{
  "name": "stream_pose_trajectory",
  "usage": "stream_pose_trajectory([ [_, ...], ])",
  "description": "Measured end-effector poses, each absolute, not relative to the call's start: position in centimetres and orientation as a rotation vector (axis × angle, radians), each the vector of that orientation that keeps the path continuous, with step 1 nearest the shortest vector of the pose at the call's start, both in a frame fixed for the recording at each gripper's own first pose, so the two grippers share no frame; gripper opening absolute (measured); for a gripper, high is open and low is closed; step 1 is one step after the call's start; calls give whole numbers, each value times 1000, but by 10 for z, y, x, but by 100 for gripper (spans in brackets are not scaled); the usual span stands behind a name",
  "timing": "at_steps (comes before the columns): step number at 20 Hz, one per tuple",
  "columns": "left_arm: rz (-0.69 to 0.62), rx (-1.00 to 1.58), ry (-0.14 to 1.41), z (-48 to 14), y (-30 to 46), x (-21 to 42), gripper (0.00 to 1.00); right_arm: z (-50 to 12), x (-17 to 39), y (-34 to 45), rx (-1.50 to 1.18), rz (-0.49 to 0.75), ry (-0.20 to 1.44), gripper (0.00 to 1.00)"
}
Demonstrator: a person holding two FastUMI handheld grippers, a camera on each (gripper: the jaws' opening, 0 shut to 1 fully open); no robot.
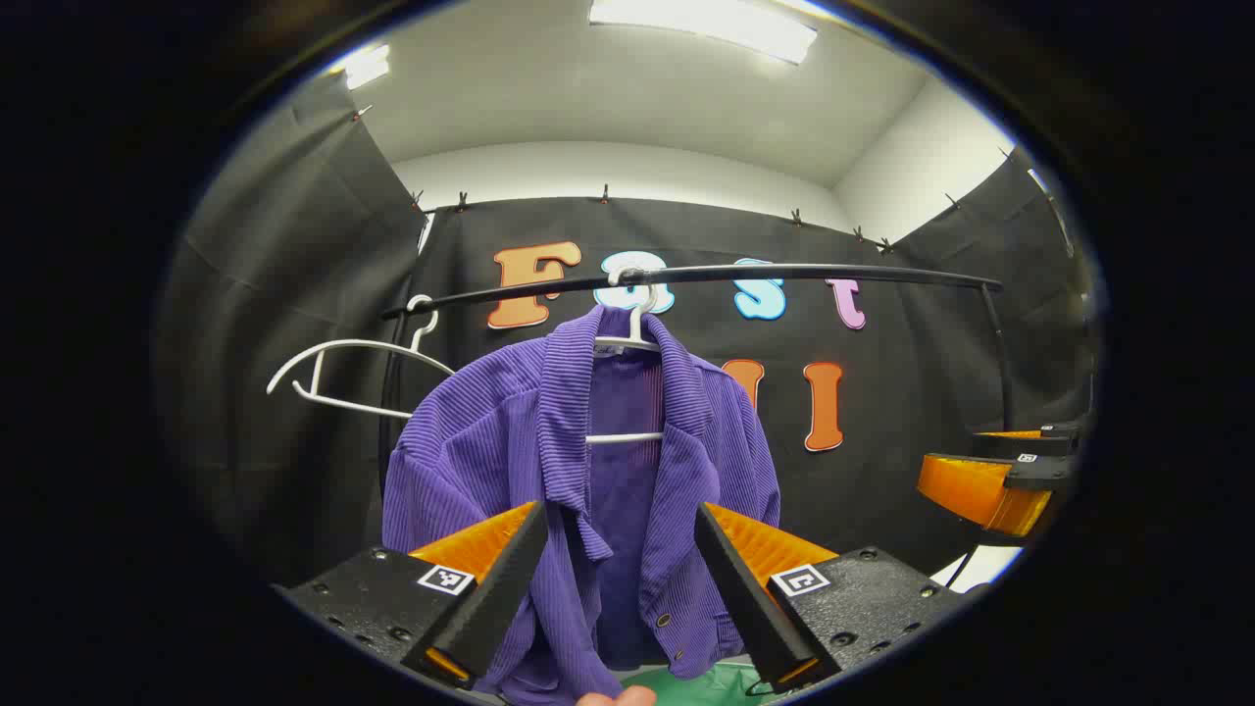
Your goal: Grasp the clothes on the hanger with both hands and then place them into the laundry hamper below.
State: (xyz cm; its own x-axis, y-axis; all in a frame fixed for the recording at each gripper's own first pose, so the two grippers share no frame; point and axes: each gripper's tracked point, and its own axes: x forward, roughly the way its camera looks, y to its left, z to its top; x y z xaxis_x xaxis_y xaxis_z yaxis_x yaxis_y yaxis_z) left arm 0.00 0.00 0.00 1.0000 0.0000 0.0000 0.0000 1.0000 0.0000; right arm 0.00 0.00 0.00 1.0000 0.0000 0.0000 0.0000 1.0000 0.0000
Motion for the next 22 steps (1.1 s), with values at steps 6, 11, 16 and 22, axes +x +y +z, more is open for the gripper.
stream_pose_trajectory([
  [6,4,2,-7,1,3,2,95,-1,1,2,4,5,-1,99],
  [11,19,4,-10,4,10,-1,95,-3,2,5,6,9,2,99],
  [16,11,0,-5,6,20,-3,92,-5,1,17,-17,11,12,99],
  [22,-45,-13,19,-3,39,-6,95,-38,-3,51,-11,0,57,99],
])
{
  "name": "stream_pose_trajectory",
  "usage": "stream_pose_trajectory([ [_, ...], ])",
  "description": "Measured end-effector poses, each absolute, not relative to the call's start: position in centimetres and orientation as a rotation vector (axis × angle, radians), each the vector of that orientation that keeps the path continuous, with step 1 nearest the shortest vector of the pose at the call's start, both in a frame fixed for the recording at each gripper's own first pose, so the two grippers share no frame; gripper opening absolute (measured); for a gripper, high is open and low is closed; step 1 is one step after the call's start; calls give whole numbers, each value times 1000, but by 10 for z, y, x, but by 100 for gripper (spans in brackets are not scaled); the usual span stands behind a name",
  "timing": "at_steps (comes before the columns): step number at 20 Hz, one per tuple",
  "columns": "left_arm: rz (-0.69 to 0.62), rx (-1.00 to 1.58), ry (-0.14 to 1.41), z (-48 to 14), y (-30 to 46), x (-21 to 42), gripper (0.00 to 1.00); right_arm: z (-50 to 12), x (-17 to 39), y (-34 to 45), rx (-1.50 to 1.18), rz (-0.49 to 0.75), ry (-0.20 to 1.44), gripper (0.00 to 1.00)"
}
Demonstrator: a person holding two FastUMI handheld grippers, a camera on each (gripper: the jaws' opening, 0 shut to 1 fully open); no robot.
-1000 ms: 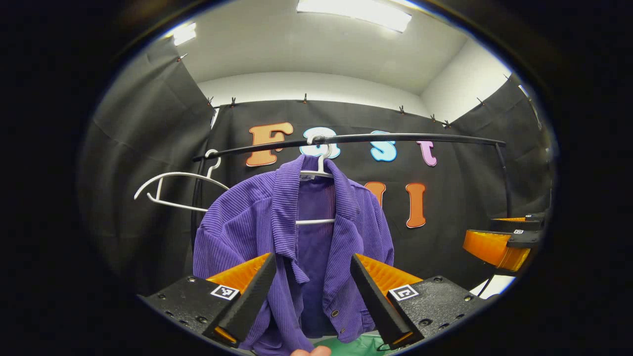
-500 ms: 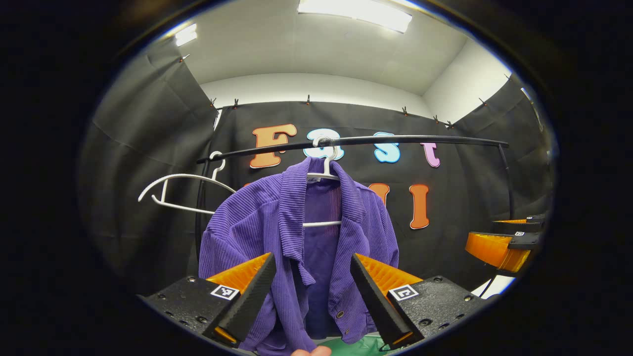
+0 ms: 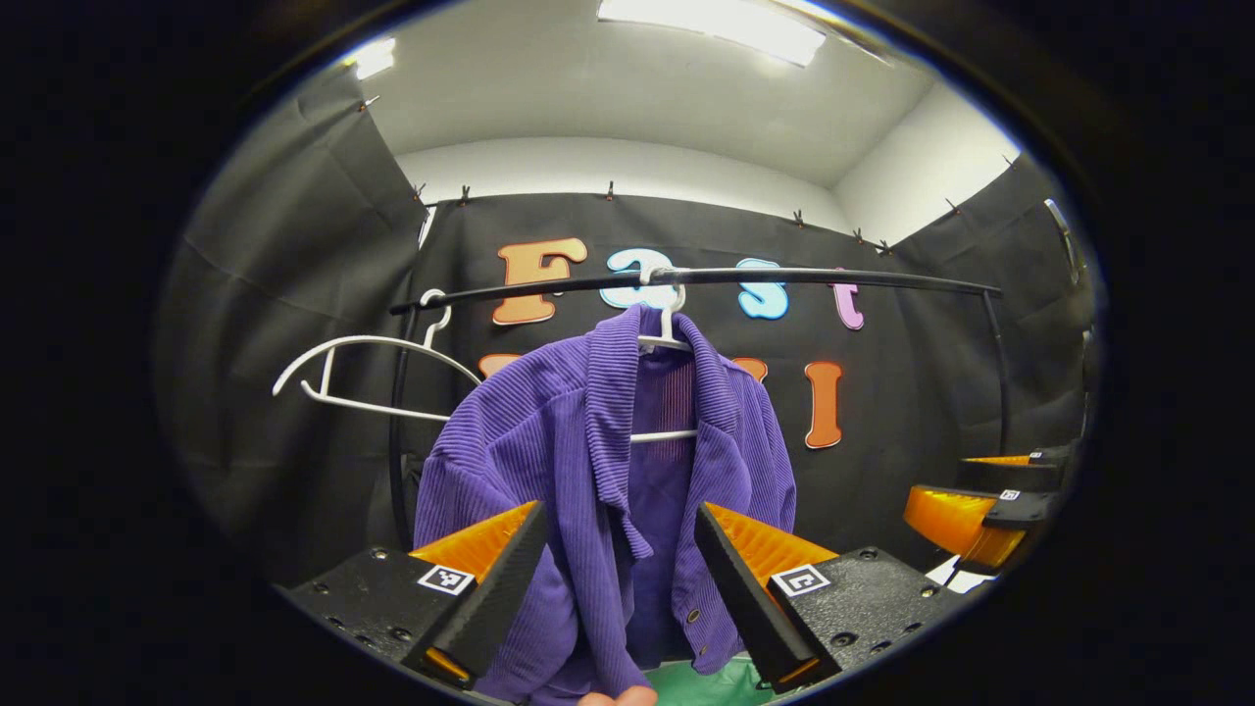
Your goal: Grasp the clothes on the hanger with both hands and then place them into the laundry hamper below.
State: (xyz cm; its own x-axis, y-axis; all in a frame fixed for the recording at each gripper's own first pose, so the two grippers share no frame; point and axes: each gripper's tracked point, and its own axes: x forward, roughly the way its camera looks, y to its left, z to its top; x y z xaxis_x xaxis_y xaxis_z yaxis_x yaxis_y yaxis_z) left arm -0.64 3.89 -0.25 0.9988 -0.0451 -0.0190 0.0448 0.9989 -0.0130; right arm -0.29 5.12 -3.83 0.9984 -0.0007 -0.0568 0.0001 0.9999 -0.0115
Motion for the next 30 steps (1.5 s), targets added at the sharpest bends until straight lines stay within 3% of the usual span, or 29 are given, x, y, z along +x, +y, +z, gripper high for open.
stream_pose_trajectory([
  [3,-71,46,-36,10,56,-9,92,-68,15,79,-37,-21,93,98],
  [4,-99,38,-51,11,57,-9,92,-75,23,92,-35,-16,105,94],
  [6,-145,4,-53,8,61,-12,95,-72,39,125,-10,18,96,99],
  [7,-137,-8,-46,7,69,-14,92,-70,43,142,-5,53,98,99],
  [13,-32,-83,16,-6,114,-24,96,-89,120,188,-18,115,126,99],
  [20,122,-43,57,-14,125,-33,96,-102,194,129,-13,13,61,100],
  [22,168,-64,66,-18,107,-30,94,-98,206,96,27,34,55,94],
  [23,183,-76,68,-20,94,-29,96,-96,211,85,49,62,56,100],
  [27,219,-109,86,-34,42,-17,96,-70,219,63,105,229,39,51],
  [30,254,-144,99,-47,18,-1,96,-50,213,46,83,281,8,13],
])
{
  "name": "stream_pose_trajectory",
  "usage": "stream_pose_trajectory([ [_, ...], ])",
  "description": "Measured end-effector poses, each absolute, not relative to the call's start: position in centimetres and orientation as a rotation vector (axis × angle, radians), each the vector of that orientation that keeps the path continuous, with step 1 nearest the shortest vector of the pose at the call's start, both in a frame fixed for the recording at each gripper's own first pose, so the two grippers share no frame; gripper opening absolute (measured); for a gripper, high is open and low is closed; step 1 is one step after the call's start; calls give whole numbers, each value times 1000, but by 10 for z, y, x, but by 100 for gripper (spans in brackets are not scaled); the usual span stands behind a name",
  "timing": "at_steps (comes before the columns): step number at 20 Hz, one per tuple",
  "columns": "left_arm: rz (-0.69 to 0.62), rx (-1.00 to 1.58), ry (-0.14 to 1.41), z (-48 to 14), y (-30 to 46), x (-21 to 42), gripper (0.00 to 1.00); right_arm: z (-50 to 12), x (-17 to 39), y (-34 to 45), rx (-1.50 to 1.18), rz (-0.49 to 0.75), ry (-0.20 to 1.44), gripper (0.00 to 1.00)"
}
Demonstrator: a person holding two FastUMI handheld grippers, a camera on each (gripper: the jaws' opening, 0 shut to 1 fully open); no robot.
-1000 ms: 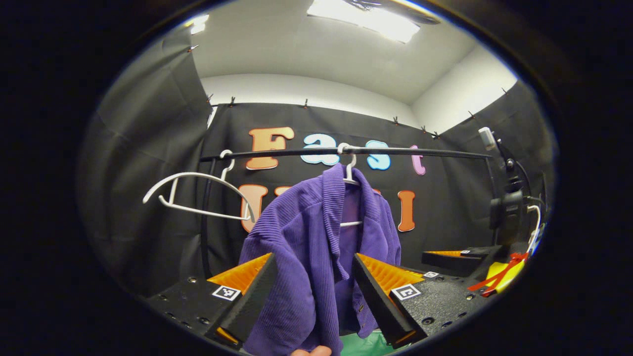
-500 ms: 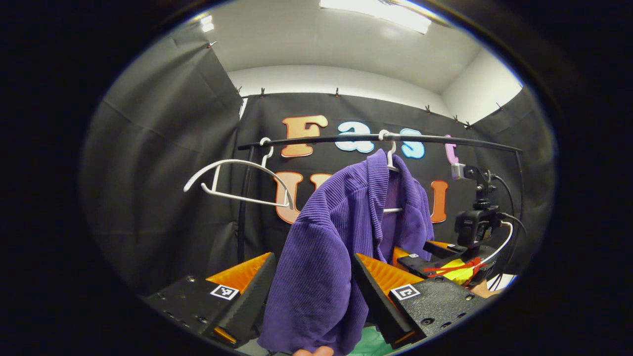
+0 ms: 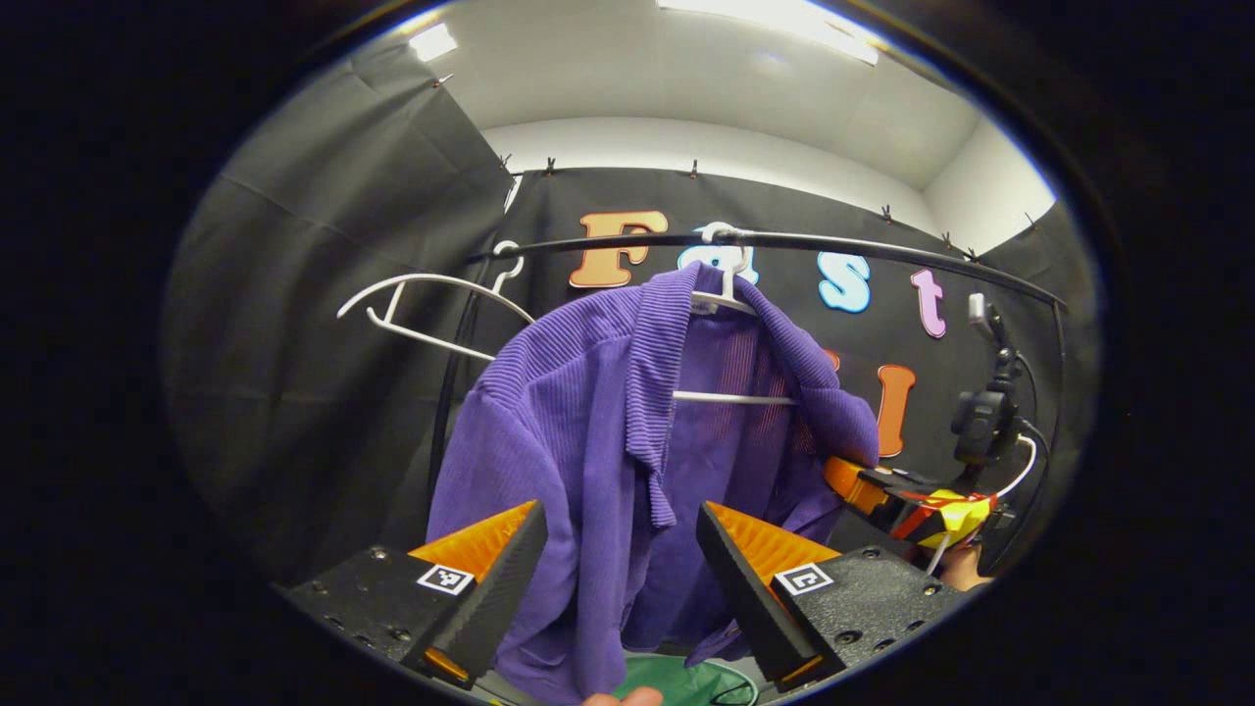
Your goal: Grasp the clothes on the hanger with both hands and then place them into the laundry hamper below.
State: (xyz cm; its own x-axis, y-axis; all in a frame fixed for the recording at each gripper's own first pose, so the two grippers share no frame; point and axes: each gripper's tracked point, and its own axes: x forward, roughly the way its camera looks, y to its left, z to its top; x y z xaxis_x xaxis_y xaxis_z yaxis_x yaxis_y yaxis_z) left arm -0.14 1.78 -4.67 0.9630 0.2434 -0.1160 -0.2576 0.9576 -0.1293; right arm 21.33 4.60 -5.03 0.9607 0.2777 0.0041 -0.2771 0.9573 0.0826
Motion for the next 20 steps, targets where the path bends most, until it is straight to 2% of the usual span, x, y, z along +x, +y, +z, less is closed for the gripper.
stream_pose_trajectory([
  [1,260,-158,111,-53,11,5,96,-44,206,46,76,315,11,7],
  [3,296,-171,131,-69,5,20,94,-26,190,42,80,370,-10,8],
  [4,330,-160,136,-76,10,25,97,-14,184,37,79,385,-30,1],
  [5,369,-137,138,-83,15,31,97,-5,178,33,72,396,-48,7],
  [7,409,-90,133,-93,22,54,96,5,169,26,60,406,-71,11],
  [9,378,-92,131,-106,17,78,92,7,162,24,58,405,-70,7],
  [11,350,-130,110,-110,15,92,92,11,158,24,53,391,-77,7],
  [15,490,-142,88,-120,68,89,91,18,157,25,25,335,-105,7],
  [16,489,-120,84,-118,75,85,83,15,157,26,20,329,-103,7],
  [20,354,21,111,-98,74,67,9,8,162,23,16,294,-99,7],
])
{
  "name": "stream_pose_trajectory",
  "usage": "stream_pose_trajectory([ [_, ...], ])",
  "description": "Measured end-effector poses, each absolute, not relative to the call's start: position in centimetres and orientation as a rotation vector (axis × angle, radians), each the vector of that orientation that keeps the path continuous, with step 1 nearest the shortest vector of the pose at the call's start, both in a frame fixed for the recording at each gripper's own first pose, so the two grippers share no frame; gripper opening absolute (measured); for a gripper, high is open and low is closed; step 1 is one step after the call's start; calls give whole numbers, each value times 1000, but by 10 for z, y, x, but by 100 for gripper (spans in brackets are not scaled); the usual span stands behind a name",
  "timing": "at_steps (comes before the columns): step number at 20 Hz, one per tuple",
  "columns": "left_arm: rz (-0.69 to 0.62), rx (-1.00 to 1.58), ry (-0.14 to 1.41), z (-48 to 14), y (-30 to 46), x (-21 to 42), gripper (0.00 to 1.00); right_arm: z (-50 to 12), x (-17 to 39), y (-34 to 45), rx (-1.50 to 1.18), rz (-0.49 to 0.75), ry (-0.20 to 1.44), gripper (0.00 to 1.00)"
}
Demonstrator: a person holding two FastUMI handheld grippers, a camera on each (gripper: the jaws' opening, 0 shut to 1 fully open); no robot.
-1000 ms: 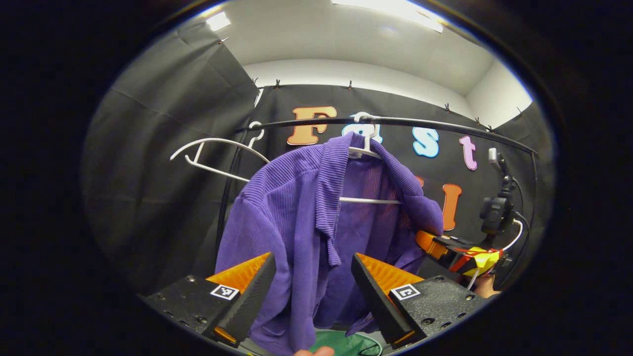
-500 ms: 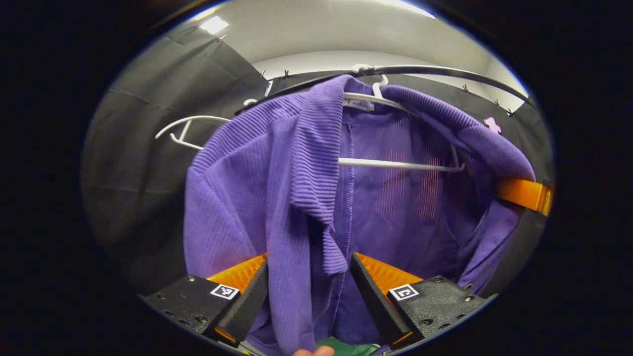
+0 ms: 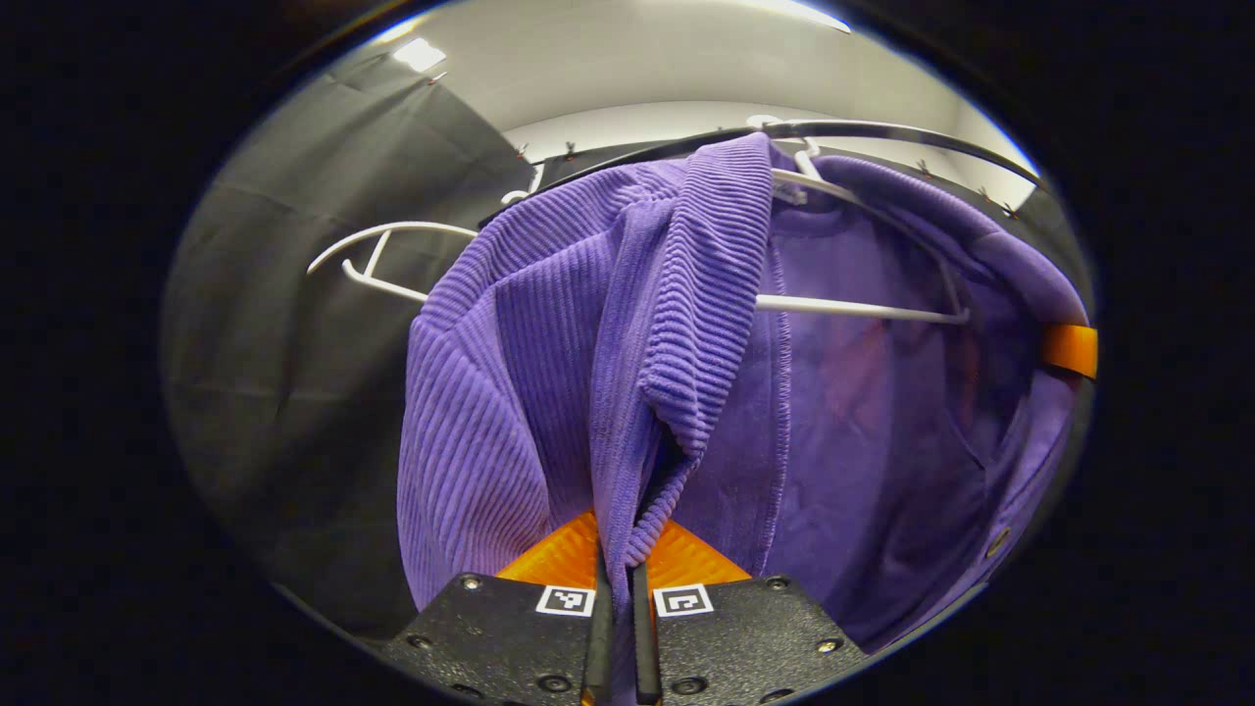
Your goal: Grasp the clothes on the hanger with both hands and then place them into the laundry hamper below.
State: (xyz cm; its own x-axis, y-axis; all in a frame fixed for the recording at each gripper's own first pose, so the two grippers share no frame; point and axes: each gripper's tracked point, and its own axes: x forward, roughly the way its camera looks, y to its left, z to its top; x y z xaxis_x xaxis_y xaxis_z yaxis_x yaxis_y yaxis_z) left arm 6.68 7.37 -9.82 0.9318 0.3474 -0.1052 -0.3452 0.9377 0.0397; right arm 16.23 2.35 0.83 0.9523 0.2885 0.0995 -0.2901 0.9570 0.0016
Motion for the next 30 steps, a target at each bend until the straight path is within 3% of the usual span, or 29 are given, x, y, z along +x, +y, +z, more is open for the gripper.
stream_pose_trajectory([
  [4,339,159,25,-33,77,33,6,13,166,19,21,235,-132,7],
  [11,411,104,-151,89,143,22,6,20,173,12,48,196,-157,7],
  [14,449,53,-169,115,174,29,4,25,173,10,67,190,-163,7],
  [16,470,57,-179,122,194,34,9,29,171,10,76,193,-167,7],
  [23,476,71,21,29,228,58,9,43,162,4,44,177,-202,7],
  [24,470,57,42,12,228,60,4,46,162,3,33,173,-207,7],
  [30,408,-4,141,-75,205,67,6,67,173,-3,24,126,-258,7],
])
